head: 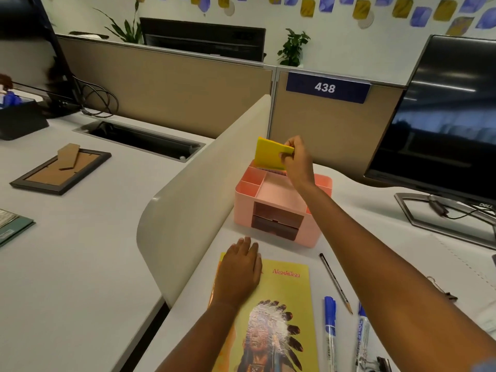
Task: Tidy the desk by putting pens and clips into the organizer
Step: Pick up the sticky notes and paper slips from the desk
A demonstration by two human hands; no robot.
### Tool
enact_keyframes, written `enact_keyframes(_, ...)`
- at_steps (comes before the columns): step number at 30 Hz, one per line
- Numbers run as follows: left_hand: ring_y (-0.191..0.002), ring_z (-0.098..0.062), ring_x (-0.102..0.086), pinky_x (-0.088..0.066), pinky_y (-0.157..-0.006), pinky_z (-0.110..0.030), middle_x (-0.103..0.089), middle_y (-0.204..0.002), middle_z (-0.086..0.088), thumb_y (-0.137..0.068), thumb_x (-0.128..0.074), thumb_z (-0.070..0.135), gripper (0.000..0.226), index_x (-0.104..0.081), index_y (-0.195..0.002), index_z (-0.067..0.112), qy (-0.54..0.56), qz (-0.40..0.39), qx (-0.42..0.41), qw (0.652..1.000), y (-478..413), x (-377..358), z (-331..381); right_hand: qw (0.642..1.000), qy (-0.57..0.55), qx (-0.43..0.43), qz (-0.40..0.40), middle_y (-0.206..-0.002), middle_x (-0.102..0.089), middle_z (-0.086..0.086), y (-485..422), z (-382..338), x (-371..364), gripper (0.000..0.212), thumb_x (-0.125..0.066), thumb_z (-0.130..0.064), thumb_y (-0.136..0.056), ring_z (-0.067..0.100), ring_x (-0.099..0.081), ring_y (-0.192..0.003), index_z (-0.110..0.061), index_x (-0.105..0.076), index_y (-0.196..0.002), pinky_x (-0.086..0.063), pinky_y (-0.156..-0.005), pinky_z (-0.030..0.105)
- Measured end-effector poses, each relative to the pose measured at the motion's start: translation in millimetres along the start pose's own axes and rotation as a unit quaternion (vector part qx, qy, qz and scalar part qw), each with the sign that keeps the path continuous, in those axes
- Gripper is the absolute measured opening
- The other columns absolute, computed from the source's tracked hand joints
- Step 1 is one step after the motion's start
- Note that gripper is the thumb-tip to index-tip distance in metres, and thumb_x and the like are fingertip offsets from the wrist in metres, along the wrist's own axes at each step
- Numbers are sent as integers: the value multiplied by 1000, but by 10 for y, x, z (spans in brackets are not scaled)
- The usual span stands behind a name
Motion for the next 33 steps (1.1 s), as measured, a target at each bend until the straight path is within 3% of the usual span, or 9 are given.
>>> enact_keyframes(4, -83, -19, -72, -57, -69, -28, -75, -93, -7, -81, -36, 27, 42, -75, -89, 13, 1, 17, -4, 1000, -5, -14, -2, 997, 59, -34, -21, -87, -49, 11, -10, 222, -51, 19, -42, 7, -85, 21, -45, -80, -12, -40, -85, -33, -53, 23)
enact_keyframes(7, -83, -19, -72, -57, -69, -28, -75, -93, -8, -81, -36, 27, 42, -75, -89, 12, 1, 28, -8, 1000, -8, -13, -1, 994, 98, -41, -22, -101, -56, 16, -2, 278, -58, 19, -45, 5, -85, 25, -51, -90, -8, -49, -98, -42, -70, 32)
enact_keyframes(10, -82, -18, -72, -57, -69, -28, -75, -92, -7, -81, -36, 27, 42, -75, -88, 12, -2, 39, -12, 999, -6, -7, 3, 983, 181, -3, -39, -119, -55, 17, 52, 281, -55, 36, -42, 5, -87, 30, -52, -109, -13, -52, -116, -46, -88, 40)
enact_keyframes(14, -81, -19, -72, -57, -69, -29, -75, -91, -8, -80, -36, 27, 42, -75, -87, 11, -18, 59, -14, 998, -8, -5, 7, 952, 292, 44, -74, -121, -57, 18, 182, 293, 16, 36, -36, 1, -91, 34, -52, -109, -10, -61, -115, -45, -92, 43)
enact_keyframes(19, -80, -20, -72, -57, -66, -29, -75, -90, -8, -80, -36, 26, 42, -75, -87, 11, -39, 74, -15, 996, -3, 3, 3, 971, 234, 50, 10, -120, -59, 13, 654, 223, 311, 28, -39, -3, -92, 26, -53, -112, -7, -62, -108, -45, -94, 33)
enact_keyframes(23, -79, -21, -73, -57, -63, -30, -75, -89, -9, -80, -36, 26, 43, -75, -86, 10, -57, 72, -16, 996, -6, 2, 4, 981, 190, 45, 8, -111, -63, 14, 1271, 312, 547, 23, -44, -13, -90, 26, -57, -106, -5, -64, -98, -45, -83, 21)
enact_keyframes(25, -77, -21, -73, -57, -61, -31, -75, -88, -10, -80, -36, 25, 42, -75, -85, 9, -63, 70, -16, 995, -1, 13, 9, 982, 181, 48, 14, -109, -64, 13, 1568, 308, 659, 27, -42, -17, -86, 23, -58, -105, -7, -65, -96, -39, -85, 9)
enact_keyframes(27, -73, -23, -73, -57, -58, -31, -75, -85, -12, -80, -36, 24, 43, -75, -83, 7, -64, 74, -20, 995, 2, 27, 14, 983, 174, 53, 29, -106, -65, 12, 1805, 300, 772, 23, -44, -9, -84, 21, -58, -103, -8, -66, -91, -34, -85, -3)
enact_keyframes(33, -60, -27, -70, -56, -51, -32, -74, -77, -15, -81, -36, 21, 43, -74, -76, 0, -66, 74, -42, 994, 48, 71, 93, 986, 161, 13, 39, -100, -62, 5, 2364, 456, 1203, 20, -52, 5, -82, 11, -55, -97, -8, -67, -89, -31, -84, -8)
Point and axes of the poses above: each hand's wrist, its own y-axis away from the middle knuckle, its own x-axis out of the back of the hand, z = x × y, the point moved 4 cm from there along -y, towards the middle knuckle
